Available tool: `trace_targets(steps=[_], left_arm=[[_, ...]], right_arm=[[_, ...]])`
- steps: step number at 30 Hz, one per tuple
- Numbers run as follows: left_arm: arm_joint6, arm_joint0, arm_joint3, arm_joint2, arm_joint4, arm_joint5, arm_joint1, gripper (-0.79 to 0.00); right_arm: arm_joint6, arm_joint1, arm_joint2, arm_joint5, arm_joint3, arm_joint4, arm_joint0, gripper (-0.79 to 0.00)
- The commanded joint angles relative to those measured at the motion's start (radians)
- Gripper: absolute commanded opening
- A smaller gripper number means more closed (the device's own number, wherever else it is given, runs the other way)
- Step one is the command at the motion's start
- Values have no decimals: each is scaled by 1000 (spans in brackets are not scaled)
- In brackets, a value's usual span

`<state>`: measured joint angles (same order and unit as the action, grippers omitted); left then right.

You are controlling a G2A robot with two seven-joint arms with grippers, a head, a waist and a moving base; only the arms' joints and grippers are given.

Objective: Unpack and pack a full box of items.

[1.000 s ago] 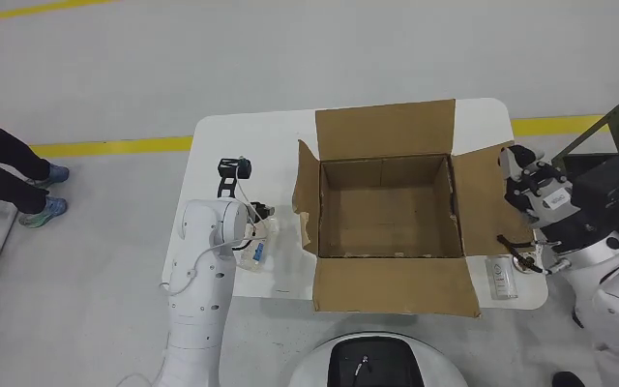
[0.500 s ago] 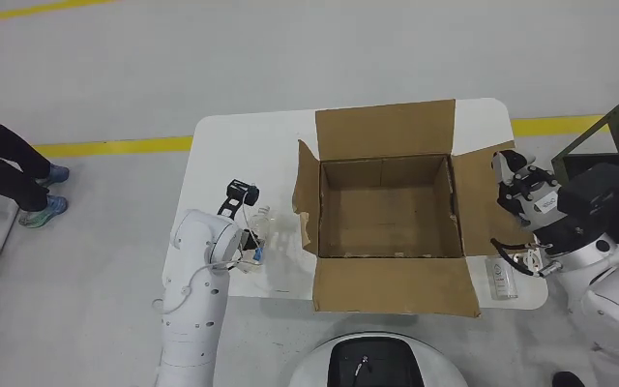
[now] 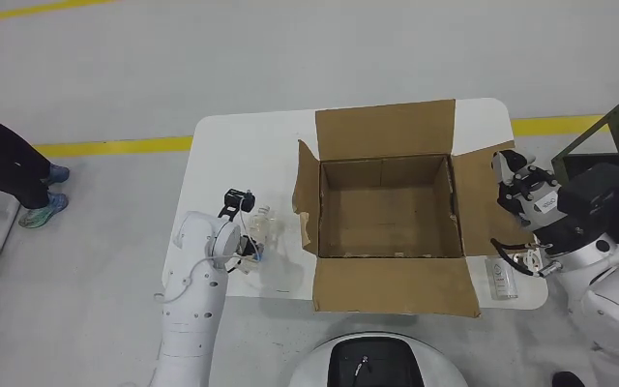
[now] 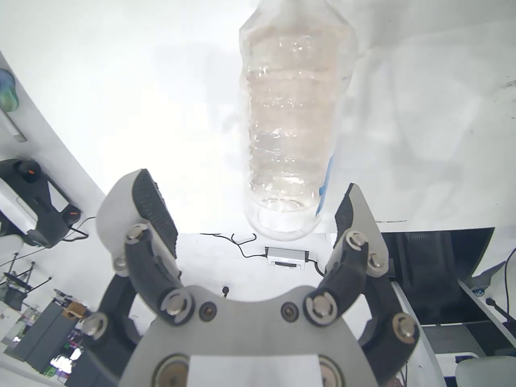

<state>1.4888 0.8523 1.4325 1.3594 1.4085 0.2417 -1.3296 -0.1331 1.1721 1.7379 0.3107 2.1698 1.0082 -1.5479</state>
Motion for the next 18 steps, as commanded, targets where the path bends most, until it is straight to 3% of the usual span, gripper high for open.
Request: trace_targets(steps=[1, 12, 14, 16, 18], left_arm=[[-9, -3, -14, -6, -11, -3, 0, 0], [-84, -18, -104, -46, 2, -13, 0, 0], [-90, -21, -116, -50, 0, -16, 0, -139], [-92, -25, -131, -53, -4, -18, 0, -413], [-90, -30, -142, -56, -11, -20, 0, -588]], right_arm=[[0, 0, 0, 0, 0, 0, 0, -785], [0, 0, 0, 0, 0, 0, 0, -785], [0, 0, 0, 0, 0, 0, 0, -785], [0, 0, 0, 0, 0, 0, 0, -785], [0, 0, 0, 0, 0, 0, 0, -785]])
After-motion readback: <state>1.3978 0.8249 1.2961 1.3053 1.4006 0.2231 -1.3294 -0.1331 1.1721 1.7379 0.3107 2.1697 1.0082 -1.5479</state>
